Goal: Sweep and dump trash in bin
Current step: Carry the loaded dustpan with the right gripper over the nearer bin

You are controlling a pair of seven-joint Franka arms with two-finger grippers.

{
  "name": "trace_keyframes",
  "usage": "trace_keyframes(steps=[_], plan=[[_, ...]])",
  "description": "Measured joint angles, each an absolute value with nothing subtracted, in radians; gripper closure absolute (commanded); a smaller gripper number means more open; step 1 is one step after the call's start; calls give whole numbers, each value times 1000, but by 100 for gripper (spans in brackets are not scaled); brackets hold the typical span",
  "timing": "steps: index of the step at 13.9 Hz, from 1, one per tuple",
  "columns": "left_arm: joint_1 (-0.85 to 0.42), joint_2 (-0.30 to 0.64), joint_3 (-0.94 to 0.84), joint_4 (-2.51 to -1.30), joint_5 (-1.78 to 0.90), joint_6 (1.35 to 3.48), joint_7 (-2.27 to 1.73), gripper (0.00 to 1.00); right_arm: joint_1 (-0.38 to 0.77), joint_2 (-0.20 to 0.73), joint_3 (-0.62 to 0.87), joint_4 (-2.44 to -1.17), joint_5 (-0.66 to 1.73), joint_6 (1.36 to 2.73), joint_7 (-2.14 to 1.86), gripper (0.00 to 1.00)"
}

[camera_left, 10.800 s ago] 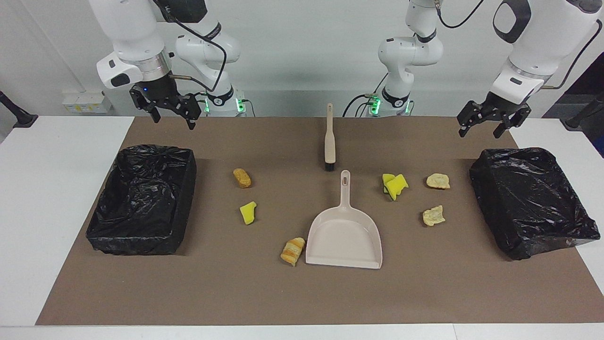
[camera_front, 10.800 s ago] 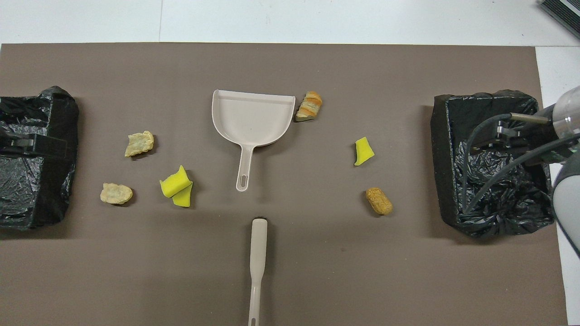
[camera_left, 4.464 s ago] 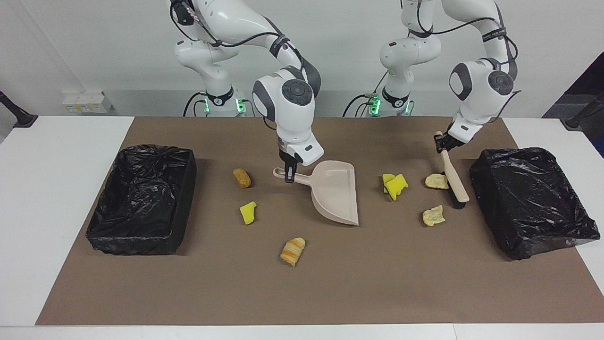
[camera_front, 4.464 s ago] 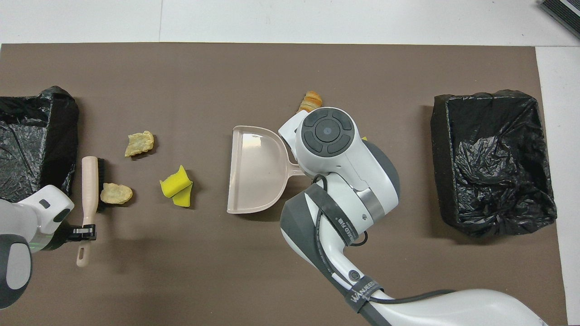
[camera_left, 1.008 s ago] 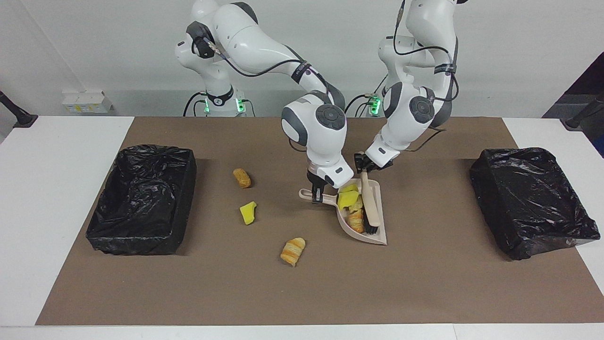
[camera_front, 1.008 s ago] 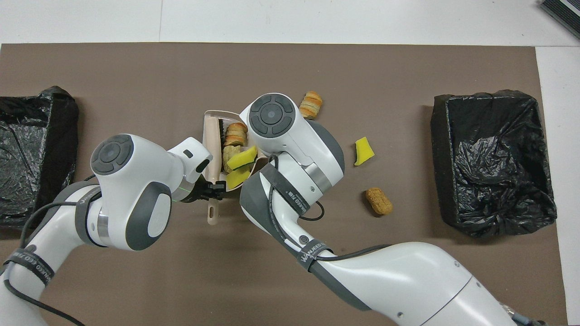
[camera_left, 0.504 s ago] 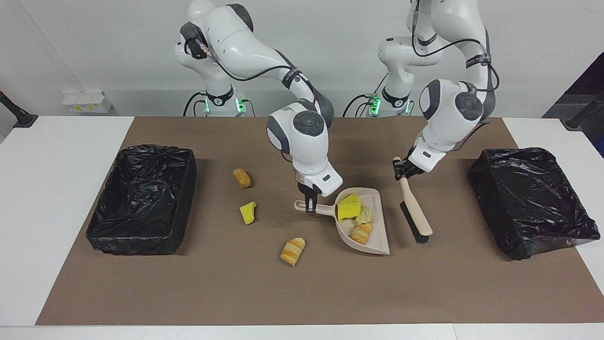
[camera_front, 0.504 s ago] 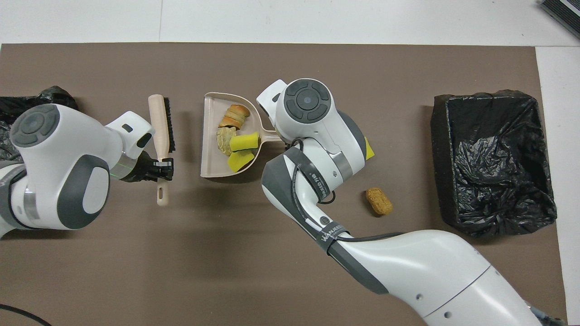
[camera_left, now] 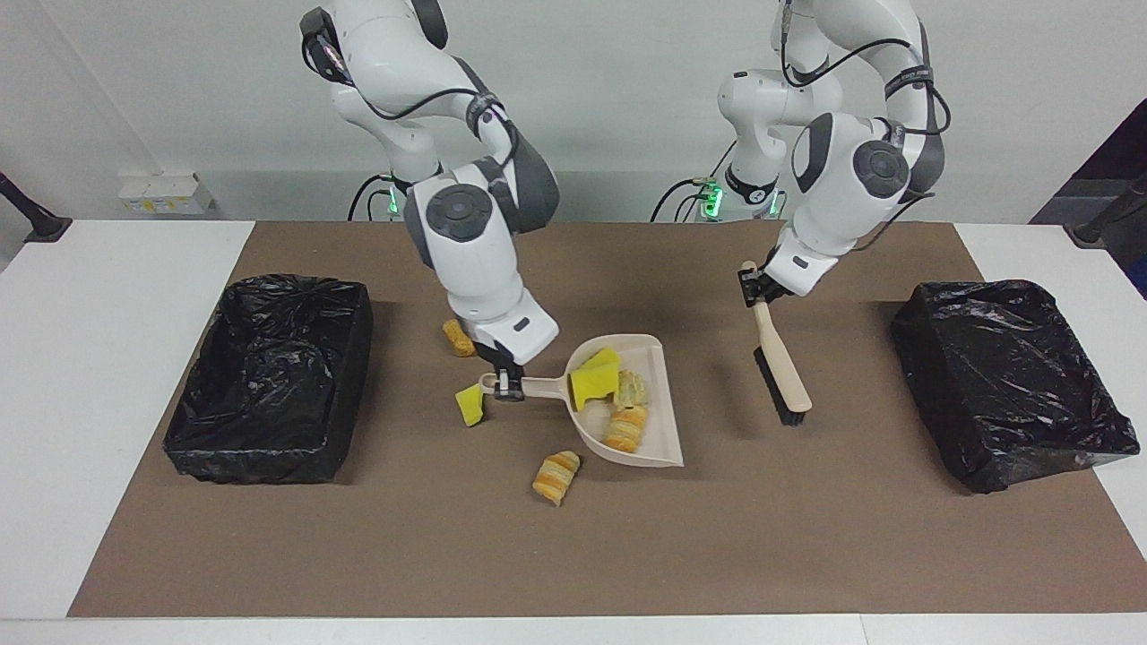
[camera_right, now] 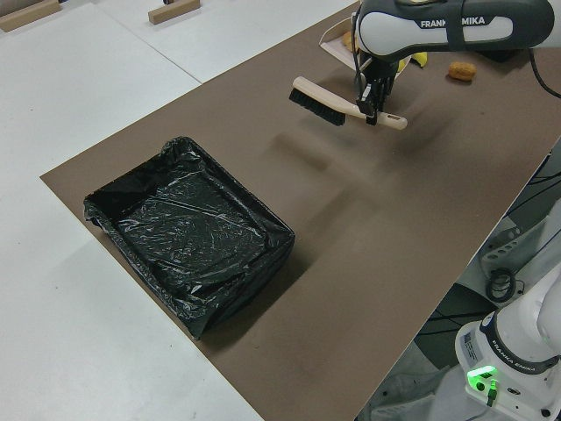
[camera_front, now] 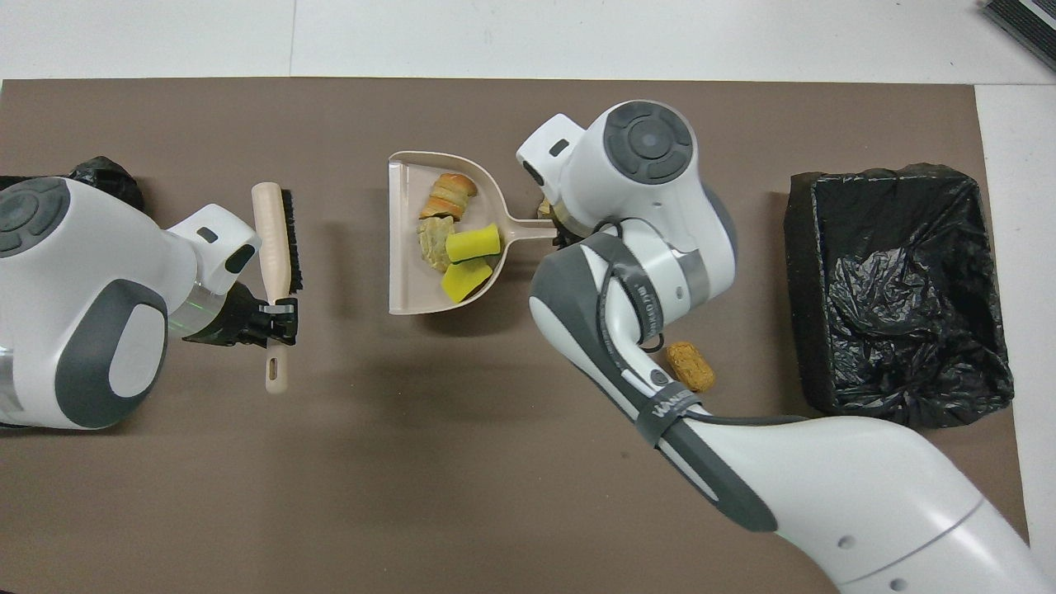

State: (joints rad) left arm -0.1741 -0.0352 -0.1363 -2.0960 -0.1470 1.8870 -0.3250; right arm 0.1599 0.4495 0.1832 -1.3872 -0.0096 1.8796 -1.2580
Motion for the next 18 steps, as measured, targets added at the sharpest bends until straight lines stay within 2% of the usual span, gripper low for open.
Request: trace_keyframes(steps=[3,7,10,13,14,15,16,18], plan=[[-291,-108,-143,-2212,-148,1922,-431,100,7,372,183,-1399,-3,1775,-1402,100],[-454,-251,-147,-2429,-194,2020,-510,100,-231,322,182,-1409,-1,1720,-1590,100],[-541,-283,-147,-2513,-240,2092,-548,100,-411,308,181,-1414,-1,1717,-1751,100],[-599,-280,-147,-2569,-303,2203,-590,100,-529,296,178,-1427,-34,1720,-1861,100],[-611,-279,-147,-2582,-321,2230,-595,82,-546,287,177,-1442,-71,1733,-1872,100],[-616,-277,-147,-2591,-329,2243,-599,24,-555,276,177,-1464,-106,1760,-1873,100],[-617,-275,-145,-2594,-333,2248,-601,0,-560,262,175,-1492,-135,1793,-1870,100],[-614,-274,-135,-2589,-335,2250,-603,0,-561,244,173,-1527,-217,1826,-1816,100]])
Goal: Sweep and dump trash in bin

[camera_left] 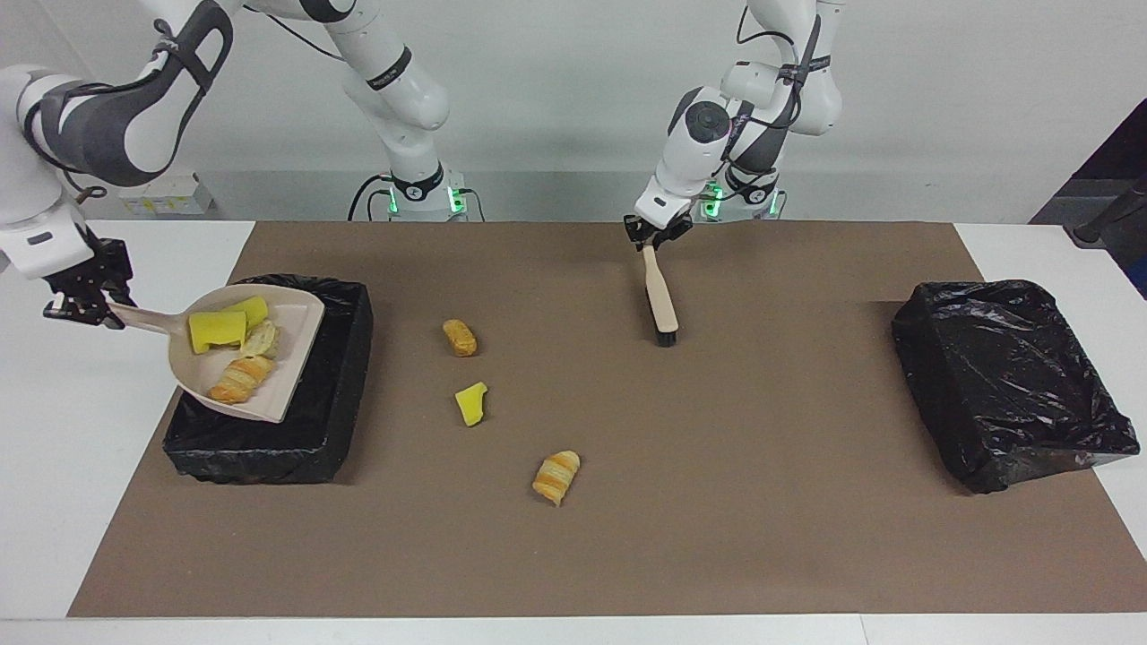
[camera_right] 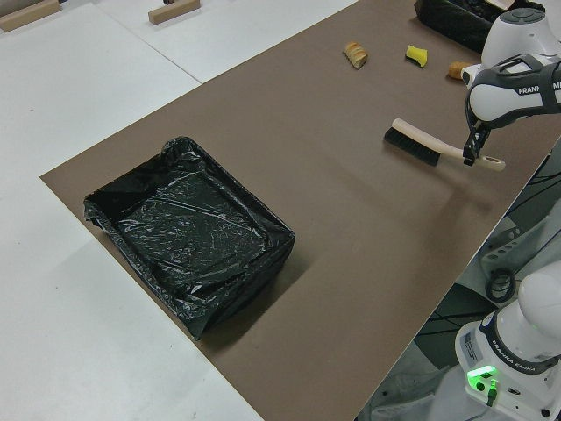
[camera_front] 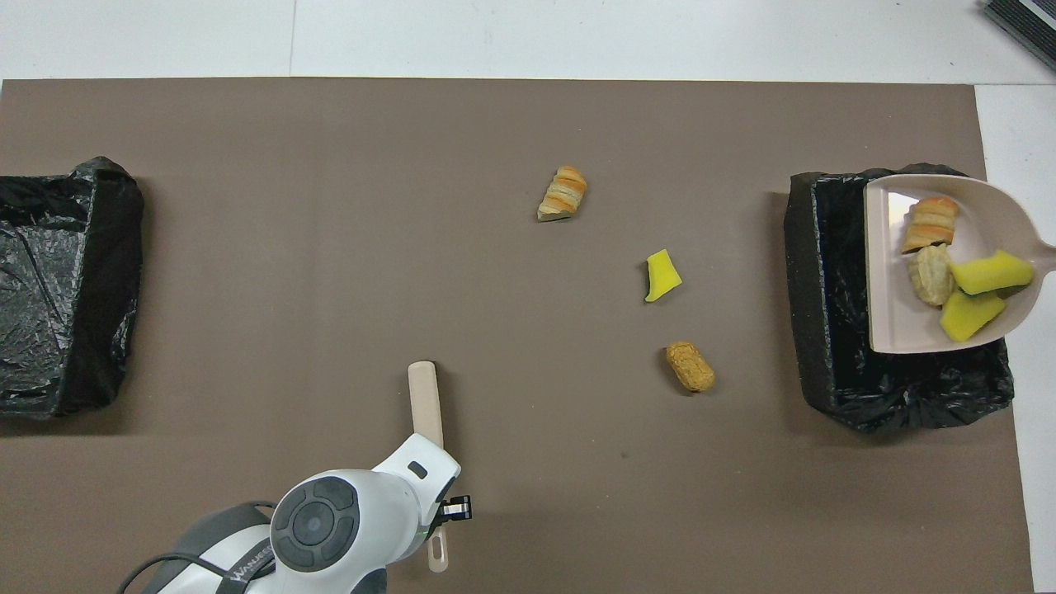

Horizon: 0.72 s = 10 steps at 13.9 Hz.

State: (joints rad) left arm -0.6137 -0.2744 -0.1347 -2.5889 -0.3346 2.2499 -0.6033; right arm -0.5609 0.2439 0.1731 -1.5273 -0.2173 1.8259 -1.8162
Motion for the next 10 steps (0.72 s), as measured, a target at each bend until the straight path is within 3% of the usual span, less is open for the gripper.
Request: trace_keyframes(steps=[3,10], plan=[[-547,-275,-122,-2544,-334,2234,-596,0,-529,234,182,-1555,-377,1830,-1681,100],[-218,-207,-110,-2356,-199,2153,-284,0,-286,177,188,-1662,-680,1814,-1506,100]])
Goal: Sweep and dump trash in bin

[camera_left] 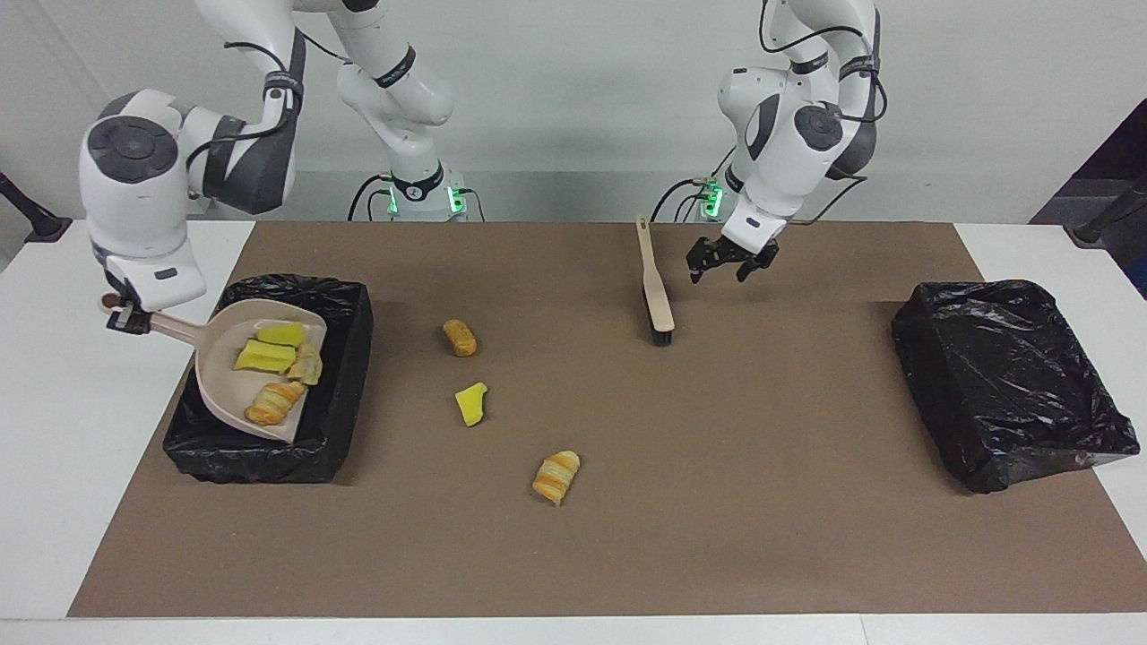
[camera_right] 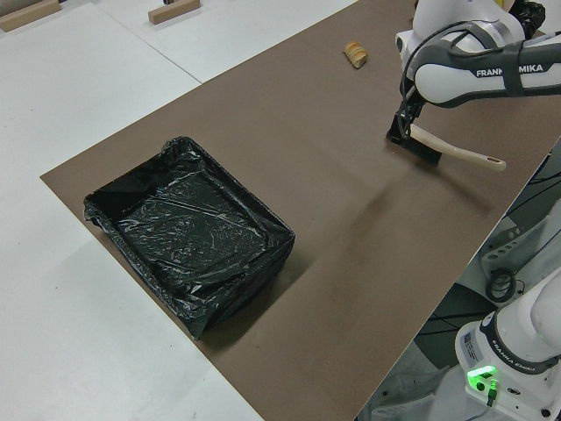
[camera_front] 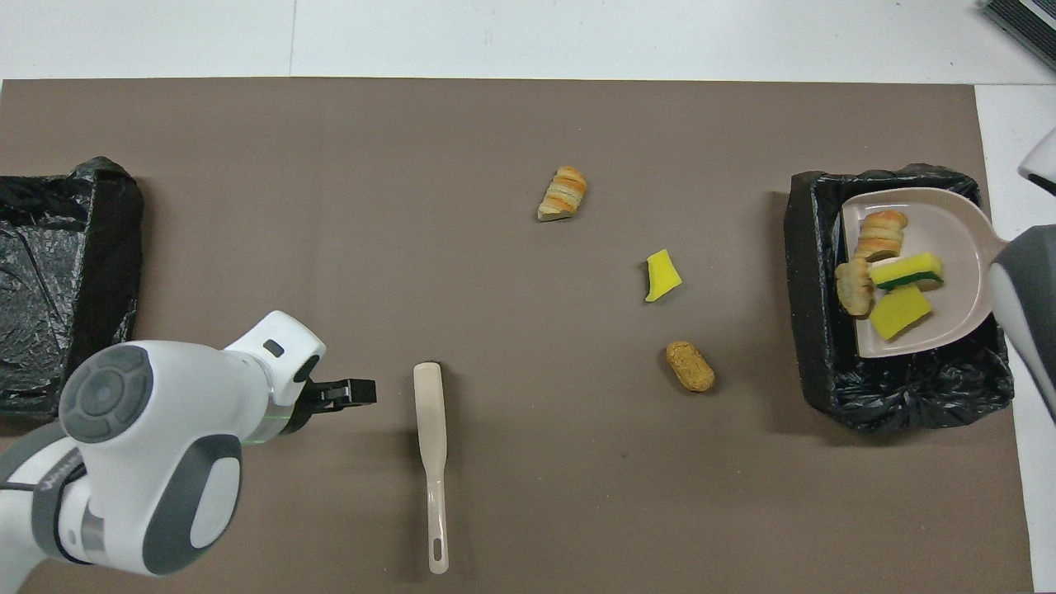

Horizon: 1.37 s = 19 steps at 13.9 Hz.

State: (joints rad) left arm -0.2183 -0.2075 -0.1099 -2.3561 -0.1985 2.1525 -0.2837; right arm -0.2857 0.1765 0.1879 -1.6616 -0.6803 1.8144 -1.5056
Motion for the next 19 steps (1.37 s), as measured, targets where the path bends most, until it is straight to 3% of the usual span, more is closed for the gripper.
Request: trace_keyframes(steps=[6,12,19], plan=[[-44,-74,-108,-2045,-58,1984,-109,0,-203,109,188,-1676,-849,1725,-1480,100],[24,-57,-107,-1738,-25,1646,-24,0,-202,41,189,-1622,-865,1652,-1535,100],[41,-41,-106,-1708,-21,1616,-20,0,-183,56,250,-1615,-576,1653,-1213,100]])
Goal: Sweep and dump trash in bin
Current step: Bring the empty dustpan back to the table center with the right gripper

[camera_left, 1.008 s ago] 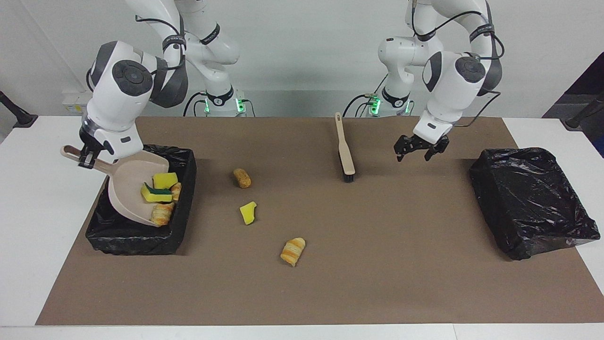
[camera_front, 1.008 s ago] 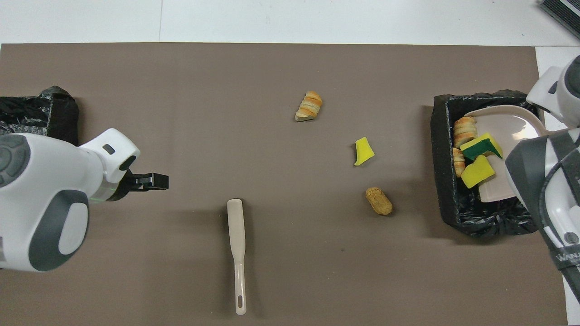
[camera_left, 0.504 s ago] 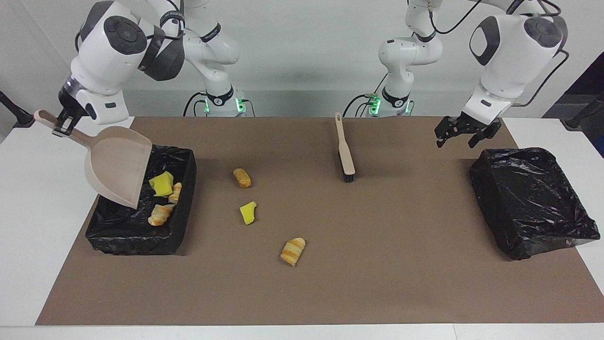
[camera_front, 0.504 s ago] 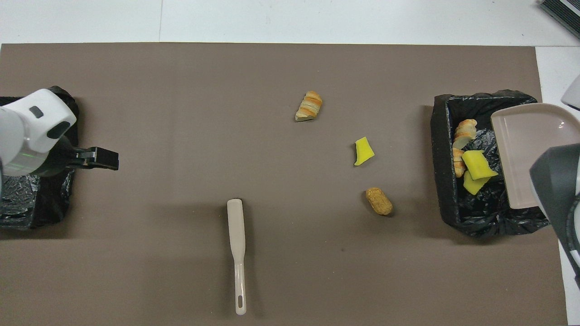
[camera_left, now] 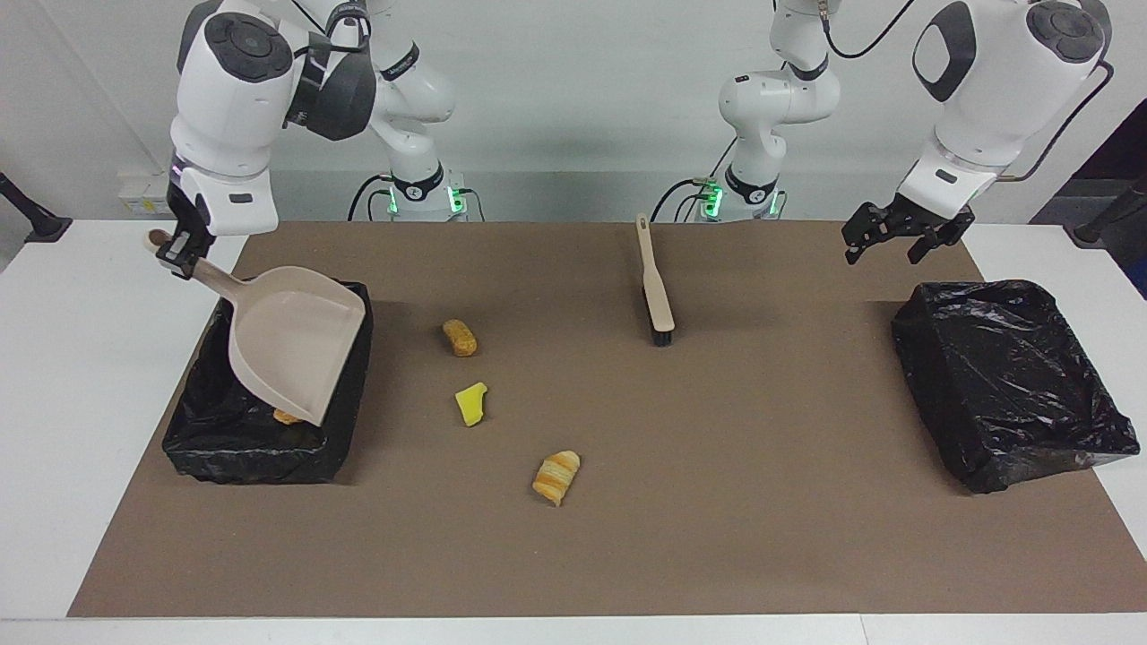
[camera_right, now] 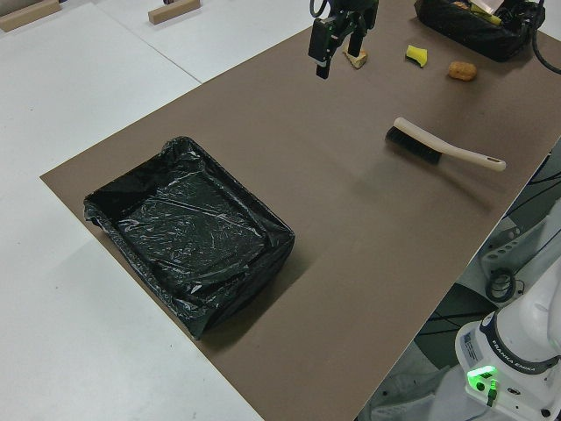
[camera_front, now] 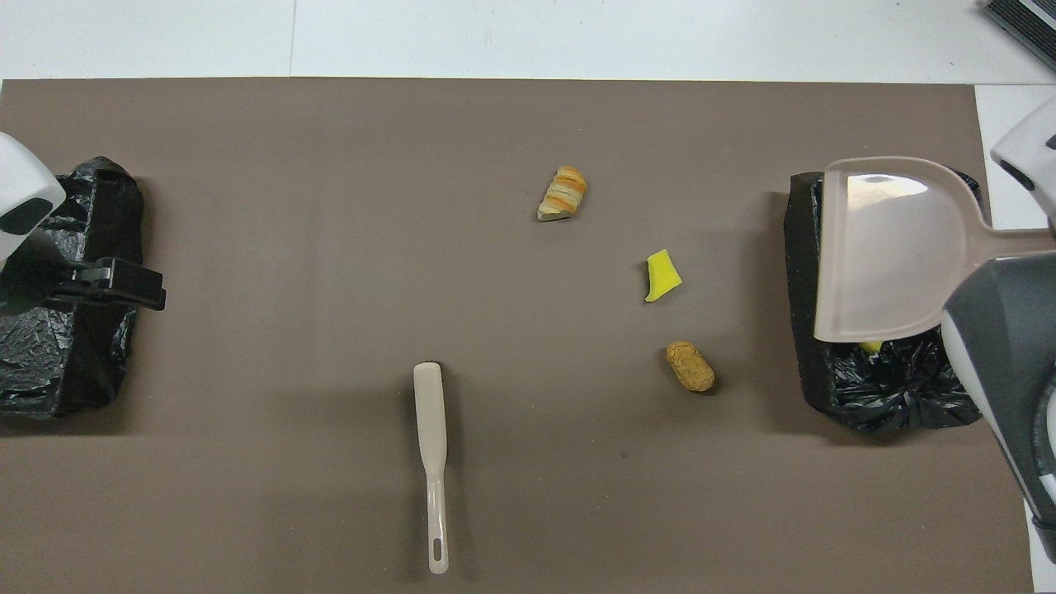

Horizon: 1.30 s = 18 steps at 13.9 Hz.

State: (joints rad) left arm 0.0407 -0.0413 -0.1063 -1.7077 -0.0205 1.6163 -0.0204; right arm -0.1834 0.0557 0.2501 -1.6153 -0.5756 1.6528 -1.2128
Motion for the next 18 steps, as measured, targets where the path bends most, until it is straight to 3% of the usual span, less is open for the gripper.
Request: trace_keyframes(steps=[4,7,14,18], plan=[[45,-43,-108,-1706,-21,1616,-20,0,-43,78,268,-1590,-448,1652,-798,100],[45,-43,-108,-1706,-21,1616,-20,0,37,149,269,-1550,-349,1662,-471,100],[42,-43,-109,-1706,-20,1616,-20,0,305,429,270,-1366,-285,1778,355,100],[-41,-43,-12,-1706,-20,1647,1,0,472,641,250,-1207,-281,1876,658,100]])
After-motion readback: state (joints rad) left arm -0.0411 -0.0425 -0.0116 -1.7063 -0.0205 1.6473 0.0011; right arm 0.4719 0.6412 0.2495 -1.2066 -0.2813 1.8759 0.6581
